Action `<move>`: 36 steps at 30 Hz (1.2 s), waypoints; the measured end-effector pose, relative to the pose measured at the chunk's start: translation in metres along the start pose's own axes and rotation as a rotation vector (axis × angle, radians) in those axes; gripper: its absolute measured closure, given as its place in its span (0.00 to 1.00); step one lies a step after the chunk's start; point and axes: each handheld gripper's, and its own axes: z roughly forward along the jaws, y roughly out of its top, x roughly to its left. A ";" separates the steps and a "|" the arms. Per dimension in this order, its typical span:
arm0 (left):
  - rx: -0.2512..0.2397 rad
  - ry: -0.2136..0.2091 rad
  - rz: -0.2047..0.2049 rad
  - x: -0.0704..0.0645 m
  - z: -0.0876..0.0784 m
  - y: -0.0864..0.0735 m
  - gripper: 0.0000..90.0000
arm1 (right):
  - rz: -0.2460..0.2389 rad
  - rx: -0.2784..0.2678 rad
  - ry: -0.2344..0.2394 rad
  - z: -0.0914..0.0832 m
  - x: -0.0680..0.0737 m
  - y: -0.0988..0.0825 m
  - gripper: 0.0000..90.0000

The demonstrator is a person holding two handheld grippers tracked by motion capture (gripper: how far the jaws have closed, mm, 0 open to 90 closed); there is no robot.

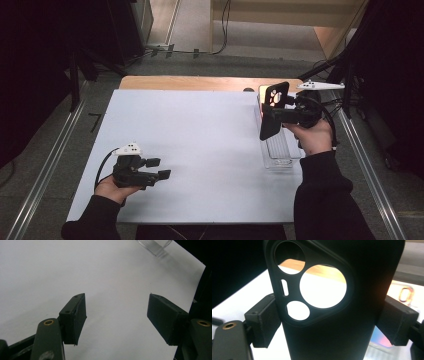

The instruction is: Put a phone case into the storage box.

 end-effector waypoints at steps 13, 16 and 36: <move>-0.011 0.001 0.003 0.000 -0.001 -0.001 0.36 | 0.081 0.005 -0.137 0.023 -0.043 0.004 0.14; -0.028 -0.001 0.003 0.000 -0.003 0.000 0.36 | 0.088 0.016 -0.170 0.033 -0.049 0.000 0.14; -0.026 -0.005 0.005 0.000 -0.003 0.000 0.36 | 0.157 0.055 -0.276 0.079 -0.072 -0.021 0.14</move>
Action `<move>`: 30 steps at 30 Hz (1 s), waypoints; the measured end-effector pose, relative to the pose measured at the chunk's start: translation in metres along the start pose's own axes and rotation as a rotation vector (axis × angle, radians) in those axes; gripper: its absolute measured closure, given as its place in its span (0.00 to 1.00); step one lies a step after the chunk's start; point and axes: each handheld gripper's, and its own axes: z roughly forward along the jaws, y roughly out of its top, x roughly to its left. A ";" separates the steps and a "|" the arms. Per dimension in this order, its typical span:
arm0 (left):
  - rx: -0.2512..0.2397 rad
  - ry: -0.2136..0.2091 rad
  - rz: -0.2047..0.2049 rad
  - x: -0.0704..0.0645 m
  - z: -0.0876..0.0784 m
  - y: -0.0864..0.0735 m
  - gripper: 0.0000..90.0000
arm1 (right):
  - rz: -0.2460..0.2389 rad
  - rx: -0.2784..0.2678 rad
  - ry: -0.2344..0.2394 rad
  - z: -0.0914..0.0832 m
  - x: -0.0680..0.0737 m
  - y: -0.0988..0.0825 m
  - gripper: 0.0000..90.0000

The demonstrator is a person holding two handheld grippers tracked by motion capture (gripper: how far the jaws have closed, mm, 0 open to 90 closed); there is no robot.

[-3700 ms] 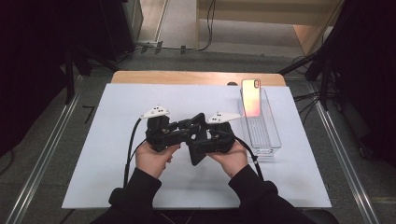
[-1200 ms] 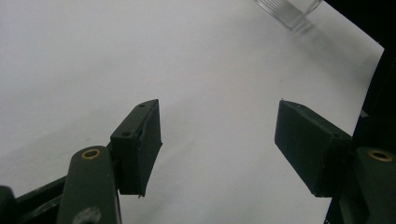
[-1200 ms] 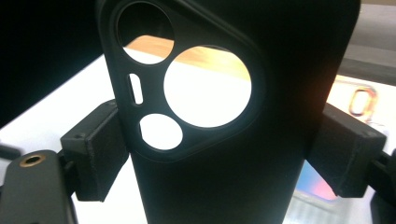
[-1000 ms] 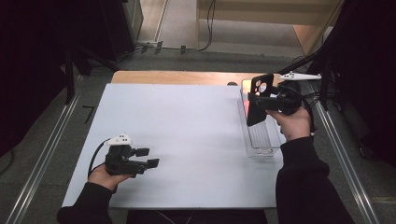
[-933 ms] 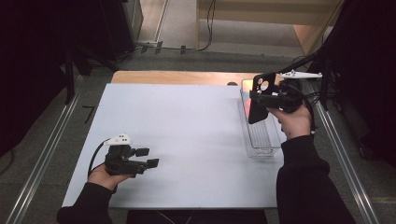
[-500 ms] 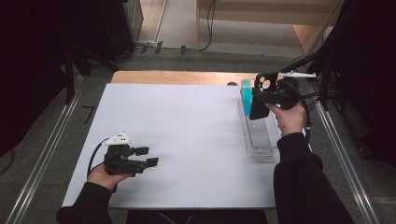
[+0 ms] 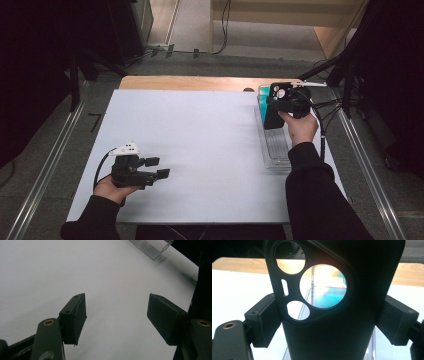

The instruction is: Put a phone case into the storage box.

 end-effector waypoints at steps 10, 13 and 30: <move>-0.008 -0.012 -0.002 0.000 0.001 0.001 0.36 | 0.005 0.020 -0.046 0.024 0.001 -0.003 0.14; -0.011 -0.012 0.001 0.000 0.001 0.002 0.36 | 0.001 0.019 -0.050 0.030 0.002 -0.004 0.14; -0.023 -0.028 0.005 0.001 0.002 0.004 0.36 | 0.000 0.038 -0.098 0.056 0.004 0.009 0.14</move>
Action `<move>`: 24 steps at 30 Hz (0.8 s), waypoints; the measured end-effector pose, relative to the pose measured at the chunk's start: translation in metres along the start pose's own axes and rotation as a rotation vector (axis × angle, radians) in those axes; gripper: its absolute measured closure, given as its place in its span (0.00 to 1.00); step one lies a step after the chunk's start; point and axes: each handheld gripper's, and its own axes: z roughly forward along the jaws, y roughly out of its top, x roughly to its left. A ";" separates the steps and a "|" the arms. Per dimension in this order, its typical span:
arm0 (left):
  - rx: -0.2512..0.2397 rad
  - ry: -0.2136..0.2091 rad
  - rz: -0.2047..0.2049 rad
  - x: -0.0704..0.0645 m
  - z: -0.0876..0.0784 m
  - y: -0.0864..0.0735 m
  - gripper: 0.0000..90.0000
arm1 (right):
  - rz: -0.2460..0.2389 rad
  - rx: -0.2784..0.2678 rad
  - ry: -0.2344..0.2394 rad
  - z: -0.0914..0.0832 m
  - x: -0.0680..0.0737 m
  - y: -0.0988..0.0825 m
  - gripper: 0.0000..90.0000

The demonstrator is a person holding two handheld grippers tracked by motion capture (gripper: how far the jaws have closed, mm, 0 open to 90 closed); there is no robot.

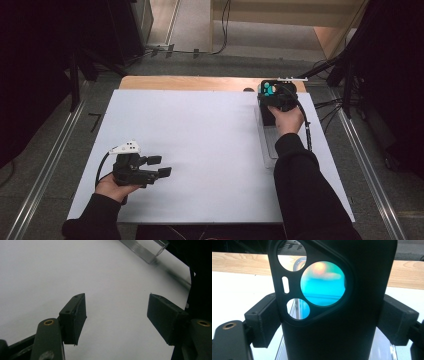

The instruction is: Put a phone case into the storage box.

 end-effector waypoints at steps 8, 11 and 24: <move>0.002 -0.004 -0.003 0.001 0.001 0.000 0.36 | -0.022 0.012 -0.004 0.006 -0.002 0.001 0.11; 0.004 -0.005 -0.002 0.001 0.001 0.000 0.36 | -0.051 0.030 0.003 0.009 -0.001 0.000 0.01; 0.008 -0.002 -0.008 0.001 0.001 0.000 0.36 | -0.048 0.027 0.097 -0.025 0.007 0.008 0.00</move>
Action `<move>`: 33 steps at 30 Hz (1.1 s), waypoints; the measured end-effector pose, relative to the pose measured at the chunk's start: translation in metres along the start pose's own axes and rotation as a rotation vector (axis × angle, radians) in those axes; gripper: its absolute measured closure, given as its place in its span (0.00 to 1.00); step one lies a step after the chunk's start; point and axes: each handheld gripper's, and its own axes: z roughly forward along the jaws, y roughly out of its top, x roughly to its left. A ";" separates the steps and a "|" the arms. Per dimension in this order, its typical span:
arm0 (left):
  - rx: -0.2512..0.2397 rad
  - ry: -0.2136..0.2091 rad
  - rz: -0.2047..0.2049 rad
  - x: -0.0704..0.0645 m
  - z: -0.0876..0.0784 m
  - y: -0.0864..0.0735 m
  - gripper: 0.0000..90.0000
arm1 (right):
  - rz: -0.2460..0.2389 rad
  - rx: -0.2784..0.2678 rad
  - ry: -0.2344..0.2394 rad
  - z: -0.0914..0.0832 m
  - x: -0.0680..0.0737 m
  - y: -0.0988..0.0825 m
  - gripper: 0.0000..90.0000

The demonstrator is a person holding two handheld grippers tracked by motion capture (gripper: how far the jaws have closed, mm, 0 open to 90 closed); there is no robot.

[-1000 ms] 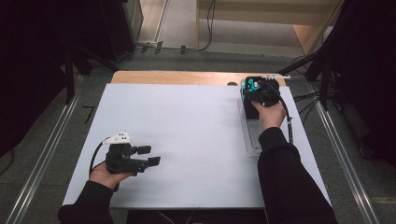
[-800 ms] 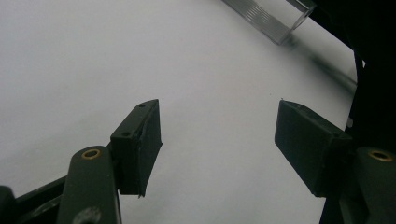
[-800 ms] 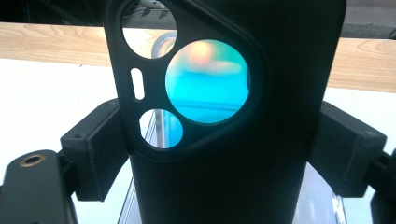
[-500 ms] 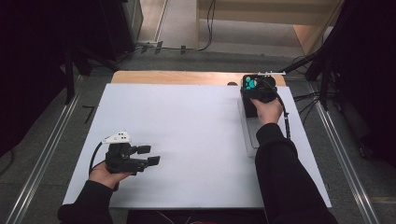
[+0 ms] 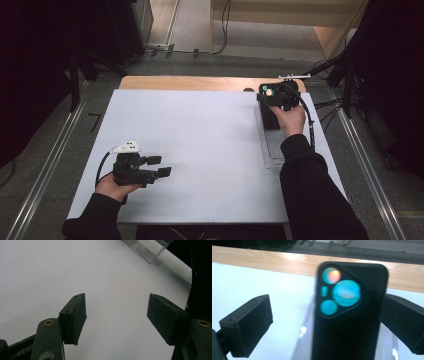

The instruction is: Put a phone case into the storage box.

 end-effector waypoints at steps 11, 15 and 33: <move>0.005 0.001 -0.003 0.000 0.000 0.000 0.36 | -0.085 0.008 0.170 -0.026 0.042 -0.004 0.00; 0.006 0.003 -0.004 0.001 -0.001 0.000 0.36 | -0.096 0.022 0.247 -0.032 0.052 -0.011 0.00; 0.014 -0.002 -0.009 0.002 -0.002 -0.001 0.36 | -0.273 0.110 0.435 -0.058 0.089 -0.063 0.30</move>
